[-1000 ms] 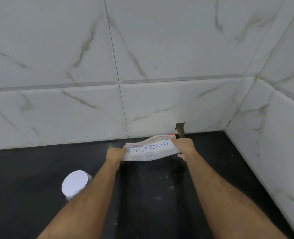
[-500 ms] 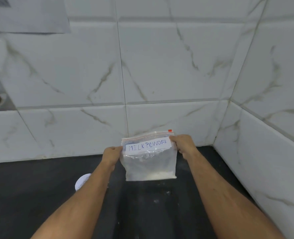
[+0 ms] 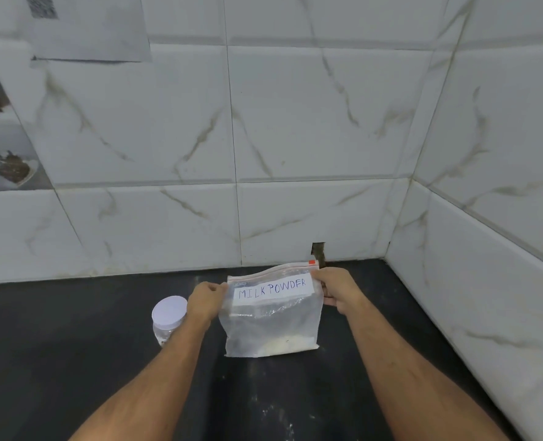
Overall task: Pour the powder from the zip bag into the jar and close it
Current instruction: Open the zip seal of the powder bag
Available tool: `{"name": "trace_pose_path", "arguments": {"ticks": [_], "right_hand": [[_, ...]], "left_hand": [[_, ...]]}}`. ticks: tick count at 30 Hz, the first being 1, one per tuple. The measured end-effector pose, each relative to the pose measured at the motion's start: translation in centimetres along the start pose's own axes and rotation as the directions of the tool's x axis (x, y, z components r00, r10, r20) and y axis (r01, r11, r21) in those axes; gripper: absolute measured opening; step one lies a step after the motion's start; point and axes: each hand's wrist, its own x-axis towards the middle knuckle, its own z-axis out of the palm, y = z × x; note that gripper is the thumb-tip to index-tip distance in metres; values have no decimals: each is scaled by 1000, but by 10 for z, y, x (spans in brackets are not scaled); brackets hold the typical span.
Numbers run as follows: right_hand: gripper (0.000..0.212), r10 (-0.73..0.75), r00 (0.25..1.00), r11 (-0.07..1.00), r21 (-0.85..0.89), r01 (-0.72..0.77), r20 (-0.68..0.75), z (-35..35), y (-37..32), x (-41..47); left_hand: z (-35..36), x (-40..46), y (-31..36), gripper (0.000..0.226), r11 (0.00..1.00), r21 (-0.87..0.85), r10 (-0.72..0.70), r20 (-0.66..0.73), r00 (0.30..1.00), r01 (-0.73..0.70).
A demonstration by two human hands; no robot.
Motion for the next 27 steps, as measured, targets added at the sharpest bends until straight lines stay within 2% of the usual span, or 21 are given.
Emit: {"name": "trace_pose_path", "arguments": {"ticks": [2, 4, 8, 11, 14, 17, 22, 27], "right_hand": [[15, -26, 1000, 999, -21, 26, 0, -1, -2, -3], [15, -43, 999, 999, -24, 43, 6, -1, -3, -4], [12, -75, 997, 997, 14, 75, 8, -2, -2, -7], [13, -106, 994, 994, 22, 105, 29, -4, -1, -8], [14, -123, 991, 992, 27, 122, 59, -8, 1, -9], [15, -140, 987, 990, 29, 138, 80, -12, 0, -10], [16, -158, 983, 987, 36, 155, 99, -16, 0, -8], [16, -187, 981, 981, 68, 184, 47, -15, -5, -3]], "left_hand": [[1, -6, 16, 34, 979, 172, 129, -90, 988, -112], [8, -11, 39, 39, 948, 189, 275, -73, 959, -257], [38, -22, 92, 40, 840, 167, 497, 146, 855, -517], [63, -26, 123, 42, 749, 235, 549, 304, 779, -620], [78, -24, 139, 38, 723, 246, 504, 451, 737, -646], [84, -15, 142, 29, 742, 191, 464, 545, 698, -643], [83, -2, 142, 29, 819, 56, 442, 571, 692, -570], [82, 0, 142, 16, 837, -27, 457, 584, 671, -547]]}}
